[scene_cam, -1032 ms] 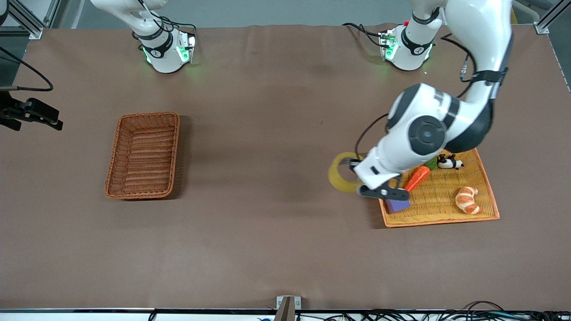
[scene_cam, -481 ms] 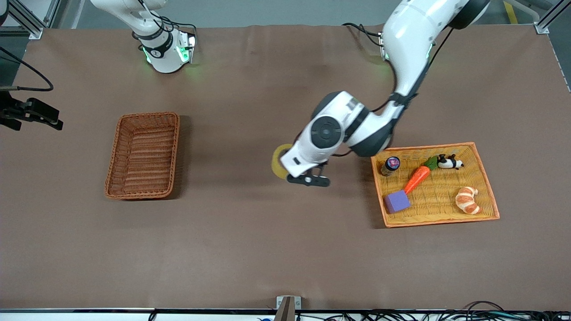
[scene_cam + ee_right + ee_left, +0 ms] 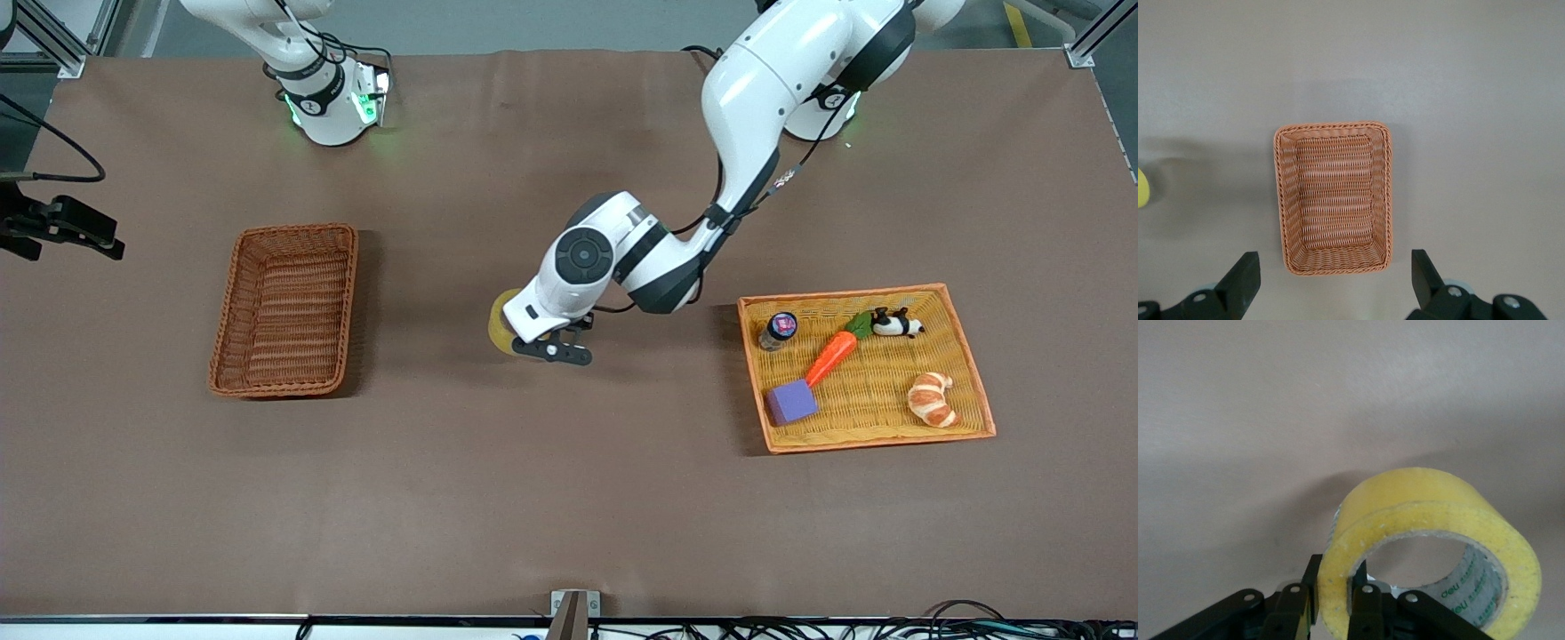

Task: Move tape to another basket
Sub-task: 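Lift the tape roll and carry it toward the table middle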

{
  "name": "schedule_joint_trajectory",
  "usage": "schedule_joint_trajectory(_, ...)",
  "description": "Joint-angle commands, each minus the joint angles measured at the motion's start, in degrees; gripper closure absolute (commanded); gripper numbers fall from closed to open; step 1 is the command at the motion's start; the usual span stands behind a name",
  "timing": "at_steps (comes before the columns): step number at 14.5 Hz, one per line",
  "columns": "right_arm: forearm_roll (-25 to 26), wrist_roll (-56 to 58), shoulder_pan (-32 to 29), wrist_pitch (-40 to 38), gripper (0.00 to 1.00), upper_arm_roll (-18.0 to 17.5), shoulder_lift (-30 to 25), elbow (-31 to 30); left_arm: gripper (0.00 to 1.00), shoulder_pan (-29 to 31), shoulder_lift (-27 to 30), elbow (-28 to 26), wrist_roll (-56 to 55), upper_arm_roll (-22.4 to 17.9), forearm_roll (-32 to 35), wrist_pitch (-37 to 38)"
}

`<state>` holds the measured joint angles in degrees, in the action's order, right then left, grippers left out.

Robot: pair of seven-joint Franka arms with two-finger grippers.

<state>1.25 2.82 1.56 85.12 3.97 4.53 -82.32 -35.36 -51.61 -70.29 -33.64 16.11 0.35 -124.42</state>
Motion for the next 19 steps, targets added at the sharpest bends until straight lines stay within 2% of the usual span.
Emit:
schedule_joint_trajectory(1, -1.0, 0.2, -0.4, 2.0, 0.0, -0.1, -1.6, -2.0, 0.92, -2.4, -3.8, 3.8, 2.3, -0.5, -0.6, -2.8)
schedule_joint_trajectory(4, -1.0, 0.2, -0.4, 3.0, 0.0, -0.1, -1.6, -2.0, 0.92, -2.9, -5.5, 3.8, 2.3, -0.6, -0.6, -4.2)
schedule_joint_trajectory(8, -1.1, -0.4, -0.2, 3.0, 0.0, -0.1, -1.5, -2.1, 0.78, -3.2, -5.6, 3.6, 2.6, -0.7, -0.6, -5.3)
schedule_joint_trajectory(9, -1.1, -0.4, -0.2, 3.2, 0.0, -0.1, -1.5, -2.1, 0.7, -3.1, -5.4, 3.6, 3.0, -0.7, -0.5, -5.3)
schedule_joint_trajectory(14, -1.1, -0.4, -0.1, 3.5, 0.0, -0.1, -1.5, -2.1, 0.0, -2.4, -1.9, 2.5, 2.0, -0.7, -0.1, -4.8)
schedule_joint_trajectory(17, -1.2, -0.5, 0.6, 3.5, 0.0, -0.5, -1.5, -2.0, 0.0, -0.1, 2.7, 1.3, 1.7, -0.7, -0.2, -0.3)
schedule_joint_trajectory(19, -1.2, -1.8, 4.7, 3.7, 0.0, -0.5, -0.7, -2.4, 0.0, 2.8, 6.4, 1.1, 2.2, -0.6, -0.1, 5.4)
